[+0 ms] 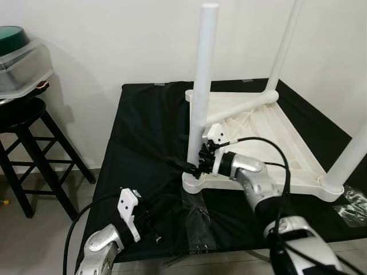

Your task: Building children table

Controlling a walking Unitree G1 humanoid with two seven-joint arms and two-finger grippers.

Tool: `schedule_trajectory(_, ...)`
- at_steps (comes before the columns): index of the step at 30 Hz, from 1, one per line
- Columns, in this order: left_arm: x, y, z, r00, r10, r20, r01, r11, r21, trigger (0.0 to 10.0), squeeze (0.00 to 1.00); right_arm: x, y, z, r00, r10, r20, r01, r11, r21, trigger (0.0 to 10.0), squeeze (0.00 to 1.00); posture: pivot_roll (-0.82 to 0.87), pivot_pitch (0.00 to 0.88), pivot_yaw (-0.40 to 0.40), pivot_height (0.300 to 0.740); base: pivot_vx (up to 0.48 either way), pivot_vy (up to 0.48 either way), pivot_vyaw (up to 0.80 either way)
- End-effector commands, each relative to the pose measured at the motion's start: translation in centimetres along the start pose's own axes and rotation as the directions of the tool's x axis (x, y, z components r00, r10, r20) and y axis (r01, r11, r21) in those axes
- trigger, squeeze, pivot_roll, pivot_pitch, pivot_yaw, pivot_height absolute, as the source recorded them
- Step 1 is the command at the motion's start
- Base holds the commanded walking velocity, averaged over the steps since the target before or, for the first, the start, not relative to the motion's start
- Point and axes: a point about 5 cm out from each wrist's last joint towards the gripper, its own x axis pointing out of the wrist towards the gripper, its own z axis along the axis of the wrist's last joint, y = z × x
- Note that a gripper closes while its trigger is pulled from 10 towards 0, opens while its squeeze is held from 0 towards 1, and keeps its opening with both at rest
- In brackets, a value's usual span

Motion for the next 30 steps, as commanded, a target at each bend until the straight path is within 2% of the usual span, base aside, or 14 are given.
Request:
schedule_trajectory(1,0.0,-0.3,-0.1,1.000,-0.011,0.004,0.011,1.000,-0.005,10.0,0.00,0.9,0.7,-0.4,0.995,0.097,-0.030,-0.096,0.995,0.025,0.0,0.00,0.12,0.000,0.011,0.740,0.000,0.000,0.00)
schedule_trajectory(5,0.0,-0.2,-0.2,1.000,-0.021,-0.009,0.021,1.000,-0.012,10.0,0.00,0.6,-0.1,0.5,0.996,0.088,0.011,-0.088,0.993,0.079,0.0,0.00,0.12,0.000,0.009,0.740,0.000,0.000,0.00)
schedule_trajectory(7,0.0,-0.2,-0.2,1.000,-0.021,-0.009,0.021,1.000,-0.012,10.0,0.00,0.6,-0.1,0.5,0.996,0.088,0.011,-0.088,0.993,0.079,0.0,0.00,0.12,0.000,0.009,0.740,0.000,0.000,0.00)
schedule_trajectory(13,0.2,-0.2,-0.2,1.000,-0.014,-0.009,0.014,1.000,-0.008,10.0,0.00,-0.4,-0.4,-0.6,0.999,0.039,-0.004,-0.039,0.996,0.076,0.0,0.00,0.11,0.000,0.000,0.740,0.000,0.000,0.00)
schedule_trajectory(14,0.2,-0.2,-0.2,1.000,-0.014,-0.010,0.014,1.000,-0.006,10.0,0.00,-0.3,-0.4,-1.4,0.998,-0.050,-0.032,0.052,0.997,0.062,0.0,0.00,0.12,0.000,-0.004,0.740,0.000,0.000,0.00)
schedule_trajectory(15,0.2,-0.2,-0.2,1.000,-0.014,-0.010,0.014,1.000,-0.006,10.0,0.00,-0.3,-0.4,-1.4,0.998,-0.050,-0.032,0.052,0.997,0.062,0.0,0.00,0.12,0.000,-0.004,0.740,0.000,0.000,0.00)
schedule_trajectory(16,0.2,-0.3,-0.3,1.000,-0.016,-0.013,0.015,1.000,-0.001,10.0,0.00,0.1,-1.0,-2.8,0.932,-0.355,-0.072,0.359,0.932,0.056,0.0,0.00,0.14,0.000,-0.035,0.740,0.000,0.000,0.00)
schedule_trajectory(19,0.2,-0.3,-0.3,1.000,-0.016,-0.013,0.015,1.000,-0.001,10.0,0.00,0.1,-1.0,-2.8,0.932,-0.355,-0.072,0.359,0.932,0.056,0.0,0.00,0.14,0.000,-0.035,0.740,0.000,0.000,0.00)
schedule_trajectory(20,0.1,-0.3,-0.3,1.000,-0.015,-0.013,0.015,1.000,0.003,10.0,0.00,-0.2,0.2,-5.6,0.755,-0.647,-0.107,0.656,0.743,0.132,0.0,0.00,0.15,0.000,-0.047,0.740,0.000,0.000,0.00)
schedule_trajectory(22,0.1,-0.3,-0.3,1.000,-0.015,-0.013,0.015,1.000,0.003,10.0,0.00,-0.2,0.2,-5.6,0.755,-0.647,-0.107,0.656,0.743,0.132,0.0,0.00,0.15,0.000,-0.047,0.740,0.000,0.000,0.00)
schedule_trajectory(23,-0.2,-0.3,-0.2,1.000,-0.011,-0.012,0.011,1.000,0.006,10.0,0.00,0.7,3.8,-8.6,0.708,-0.682,-0.182,0.706,0.689,0.164,0.0,0.00,0.13,0.000,-0.017,0.740,0.000,0.000,0.00)
schedule_trajectory(24,-0.3,-0.2,-0.2,1.000,-0.009,-0.011,0.009,1.000,0.004,10.0,0.00,0.3,4.9,-9.5,0.666,-0.717,-0.204,0.746,0.648,0.156,0.0,0.00,0.13,0.000,-0.018,0.740,0.000,0.000,0.00)
schedule_trajectory(26,-0.4,-0.2,-0.1,1.000,-0.018,-0.018,0.018,1.000,0.010,10.0,0.00,0.0,5.2,-9.3,0.690,-0.701,-0.183,0.723,0.682,0.114,0.0,0.00,0.13,0.000,-0.030,0.740,0.000,0.000,0.00)
schedule_trajectory(30,-0.4,-0.3,-0.1,1.000,0.003,-0.006,-0.003,1.000,0.012,10.0,0.00,-0.8,5.2,-9.5,0.666,-0.722,-0.190,0.745,0.656,0.120,0.0,0.00,0.12,0.000,-0.027,0.740,0.000,0.000,0.00)
